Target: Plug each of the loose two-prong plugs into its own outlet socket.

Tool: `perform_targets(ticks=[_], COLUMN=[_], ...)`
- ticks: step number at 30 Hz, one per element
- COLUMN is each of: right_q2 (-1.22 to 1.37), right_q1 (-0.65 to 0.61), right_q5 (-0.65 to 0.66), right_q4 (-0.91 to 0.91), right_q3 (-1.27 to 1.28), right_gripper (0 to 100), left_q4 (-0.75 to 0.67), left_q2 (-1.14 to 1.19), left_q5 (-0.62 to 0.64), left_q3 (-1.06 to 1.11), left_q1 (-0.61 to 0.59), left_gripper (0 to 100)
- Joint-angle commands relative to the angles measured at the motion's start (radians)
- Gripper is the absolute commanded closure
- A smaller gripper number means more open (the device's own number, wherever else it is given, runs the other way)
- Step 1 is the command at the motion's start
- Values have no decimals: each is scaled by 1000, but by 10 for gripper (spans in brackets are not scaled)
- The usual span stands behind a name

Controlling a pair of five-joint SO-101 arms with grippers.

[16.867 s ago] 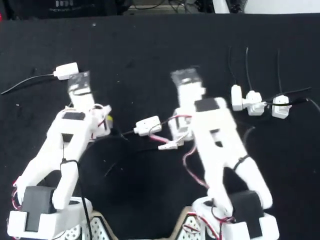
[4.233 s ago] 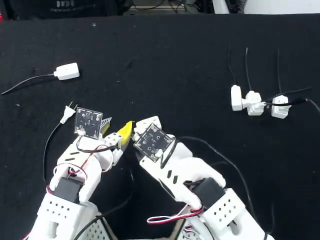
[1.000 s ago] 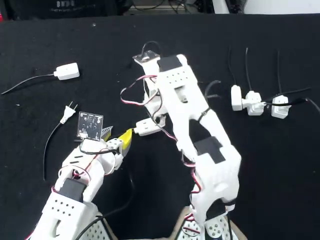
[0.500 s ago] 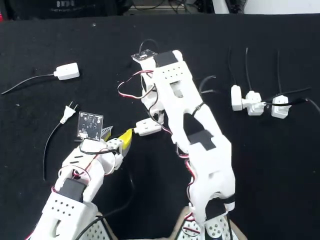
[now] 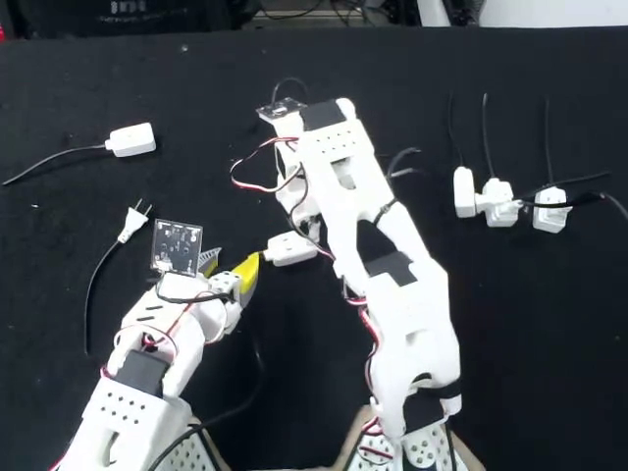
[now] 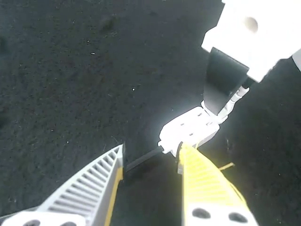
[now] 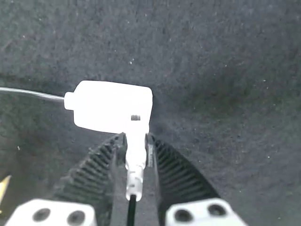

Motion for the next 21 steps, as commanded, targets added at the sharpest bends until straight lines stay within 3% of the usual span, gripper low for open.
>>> perform_targets(ticks=[1,7,21], right_q2=[4,-8,-143], right_q1=[5,9,9], right_q5=[0,58,60], right_q4=[18,35,40], right_q3=[-22,-30,-28], right_gripper=[988,988,988], left_q4=[-25,-25,-25], left_q2=[-14,-14,-14], left_q5=[3,3,3], left_q3=[-22,-22,-24], left_q1=[2,2,2], left_gripper=[805,805,805])
